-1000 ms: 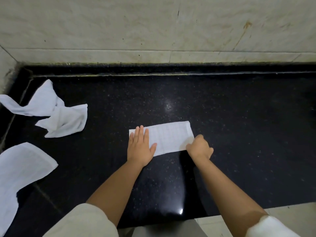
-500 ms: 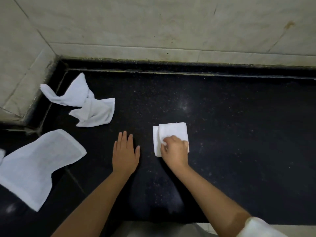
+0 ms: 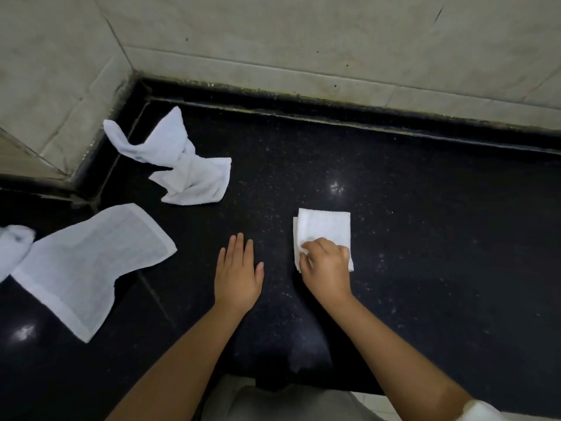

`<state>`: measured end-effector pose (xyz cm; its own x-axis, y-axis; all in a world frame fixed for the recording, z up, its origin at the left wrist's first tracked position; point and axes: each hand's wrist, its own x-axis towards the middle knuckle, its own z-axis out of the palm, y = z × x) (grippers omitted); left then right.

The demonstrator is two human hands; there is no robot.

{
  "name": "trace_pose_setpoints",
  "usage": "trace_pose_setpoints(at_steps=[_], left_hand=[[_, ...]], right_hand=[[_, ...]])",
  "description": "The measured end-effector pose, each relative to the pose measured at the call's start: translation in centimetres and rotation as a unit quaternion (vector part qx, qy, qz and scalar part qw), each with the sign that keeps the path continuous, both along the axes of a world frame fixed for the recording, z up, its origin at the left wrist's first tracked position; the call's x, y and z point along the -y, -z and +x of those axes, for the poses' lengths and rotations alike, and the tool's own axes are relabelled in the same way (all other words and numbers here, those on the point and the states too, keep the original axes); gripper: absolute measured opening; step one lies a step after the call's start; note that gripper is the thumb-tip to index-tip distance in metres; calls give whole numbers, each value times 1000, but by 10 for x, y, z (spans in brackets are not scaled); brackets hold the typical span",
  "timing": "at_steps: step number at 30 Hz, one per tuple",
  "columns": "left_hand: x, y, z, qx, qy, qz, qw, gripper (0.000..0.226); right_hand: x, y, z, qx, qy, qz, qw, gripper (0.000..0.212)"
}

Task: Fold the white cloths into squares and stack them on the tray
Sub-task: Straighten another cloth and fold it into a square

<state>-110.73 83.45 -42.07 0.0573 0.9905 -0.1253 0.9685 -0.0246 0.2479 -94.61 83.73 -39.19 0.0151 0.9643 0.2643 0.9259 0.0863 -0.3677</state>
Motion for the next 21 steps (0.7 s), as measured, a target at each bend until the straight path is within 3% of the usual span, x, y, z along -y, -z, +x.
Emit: trace_pose_setpoints(at_steps=[6, 11, 15, 17, 21], left_hand=[[0, 0, -1, 14, 12, -9, 1000, 54], [1, -4, -2, 22, 14, -14, 1000, 53], [0, -5, 10, 62, 137, 105, 983, 44], [-1, -9, 26, 100, 200, 146, 964, 39], [-7, -15, 54, 52, 273, 86, 957, 26]], right_hand=[[8, 13, -3, 87, -34, -66, 993, 11], [19, 3, 13, 113, -95, -76, 986, 27], [23, -3, 49, 156, -80, -41, 984, 35], [21, -4, 66, 211, -83, -58, 972, 27], [14, -2, 79, 257, -98, -148, 950, 38]])
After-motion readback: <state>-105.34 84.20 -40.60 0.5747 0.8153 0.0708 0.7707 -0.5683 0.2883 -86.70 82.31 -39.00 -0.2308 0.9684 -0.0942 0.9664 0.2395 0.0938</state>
